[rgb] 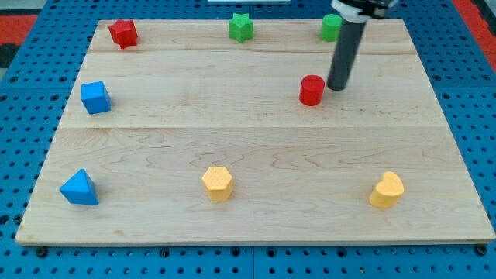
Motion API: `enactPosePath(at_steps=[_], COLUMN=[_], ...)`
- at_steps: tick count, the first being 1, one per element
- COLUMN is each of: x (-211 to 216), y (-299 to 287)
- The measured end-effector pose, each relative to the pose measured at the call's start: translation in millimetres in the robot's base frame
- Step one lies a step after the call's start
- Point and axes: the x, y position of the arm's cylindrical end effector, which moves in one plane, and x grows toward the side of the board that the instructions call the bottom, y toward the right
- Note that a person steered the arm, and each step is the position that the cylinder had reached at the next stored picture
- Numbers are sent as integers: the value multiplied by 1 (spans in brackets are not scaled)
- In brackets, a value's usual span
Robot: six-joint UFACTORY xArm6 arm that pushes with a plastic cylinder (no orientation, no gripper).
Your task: Move the red circle to the top right of the blue triangle
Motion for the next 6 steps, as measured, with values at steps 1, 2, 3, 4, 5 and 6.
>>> enactPosePath(at_steps=[1,2,3,4,5,6], x=[32,81,87,112,139,151], y=[-95,-173,-137,-195,-261,-282])
